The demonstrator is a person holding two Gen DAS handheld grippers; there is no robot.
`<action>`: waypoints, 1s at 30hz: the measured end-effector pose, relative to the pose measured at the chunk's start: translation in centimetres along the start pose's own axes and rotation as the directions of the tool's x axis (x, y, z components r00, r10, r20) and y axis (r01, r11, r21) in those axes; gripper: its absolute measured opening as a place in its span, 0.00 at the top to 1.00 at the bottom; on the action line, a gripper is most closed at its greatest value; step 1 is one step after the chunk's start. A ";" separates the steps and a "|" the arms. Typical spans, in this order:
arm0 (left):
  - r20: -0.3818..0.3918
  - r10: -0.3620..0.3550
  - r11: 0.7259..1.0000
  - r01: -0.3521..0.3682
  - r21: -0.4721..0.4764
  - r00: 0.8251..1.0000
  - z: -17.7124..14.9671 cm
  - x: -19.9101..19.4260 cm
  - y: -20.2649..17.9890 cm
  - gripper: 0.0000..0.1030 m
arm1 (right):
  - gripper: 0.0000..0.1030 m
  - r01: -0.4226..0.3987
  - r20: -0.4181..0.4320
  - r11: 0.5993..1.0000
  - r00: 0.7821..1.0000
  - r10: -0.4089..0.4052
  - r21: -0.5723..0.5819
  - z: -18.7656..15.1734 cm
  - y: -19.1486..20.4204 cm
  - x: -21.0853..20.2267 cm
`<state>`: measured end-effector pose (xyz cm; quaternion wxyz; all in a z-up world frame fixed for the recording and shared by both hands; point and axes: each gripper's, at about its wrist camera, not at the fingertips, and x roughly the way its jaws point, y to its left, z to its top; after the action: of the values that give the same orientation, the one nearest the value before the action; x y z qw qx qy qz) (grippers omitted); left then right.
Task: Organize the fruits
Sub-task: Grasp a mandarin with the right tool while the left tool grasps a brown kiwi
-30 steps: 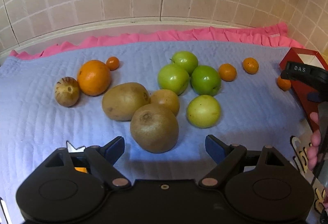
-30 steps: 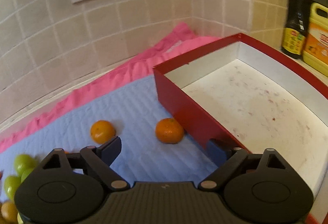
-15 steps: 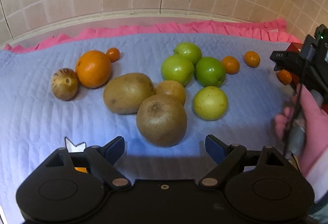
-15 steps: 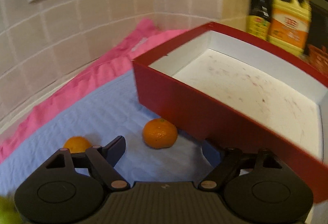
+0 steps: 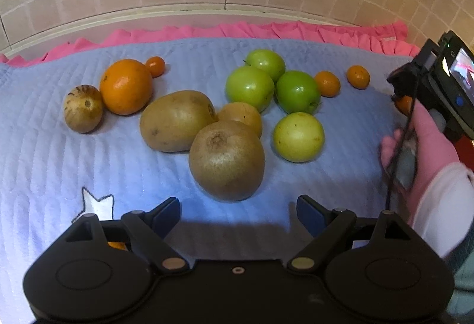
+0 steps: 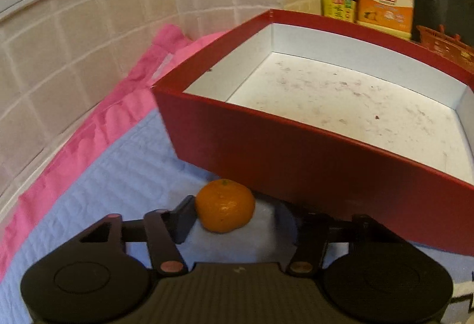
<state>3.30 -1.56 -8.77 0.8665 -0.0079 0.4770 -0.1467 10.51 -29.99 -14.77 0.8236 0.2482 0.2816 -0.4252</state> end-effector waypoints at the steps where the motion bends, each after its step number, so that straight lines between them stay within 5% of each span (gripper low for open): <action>1: 0.002 0.001 1.000 -0.001 -0.006 1.000 0.0 0.0 0.0 0.01 | 0.57 -0.028 0.001 0.999 1.000 0.028 -0.018 -0.1 -0.1 -0.2; 8: 0.034 0.009 0.998 -0.007 -0.062 0.999 -0.5 -0.4 0.8 0.01 | 0.60 -0.182 -0.052 0.978 0.983 0.177 -0.101 -0.1 -2.1 -1.4; 17: 0.099 -0.007 0.977 0.028 -0.209 0.995 0.9 -0.1 1.8 0.01 | 0.60 -0.418 -0.219 0.891 0.900 0.378 -0.180 -0.4 -3.9 -4.4; 18: 0.097 0.005 0.978 0.016 -0.210 0.995 1.0 0.1 1.6 0.04 | 0.60 -0.429 -0.233 0.884 0.893 0.385 -0.185 -0.7 -4.1 -4.7; 21: 0.063 -0.010 0.972 0.024 -0.233 0.998 1.3 1.1 1.6 0.38 | 0.60 -0.466 -0.253 0.859 0.875 0.412 -0.212 -1.8 -4.8 -6.2; 30: 0.116 0.033 0.987 -0.014 -0.159 0.993 0.2 -0.4 0.5 0.41 | 0.60 -0.559 -0.229 0.760 0.829 0.510 -0.332 -2.0 -7.4 -11.6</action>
<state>3.37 -1.04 -8.38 0.8917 -0.0796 0.4349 -0.0973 -1.80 -26.02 -9.60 0.9233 0.1775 0.3280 -0.0921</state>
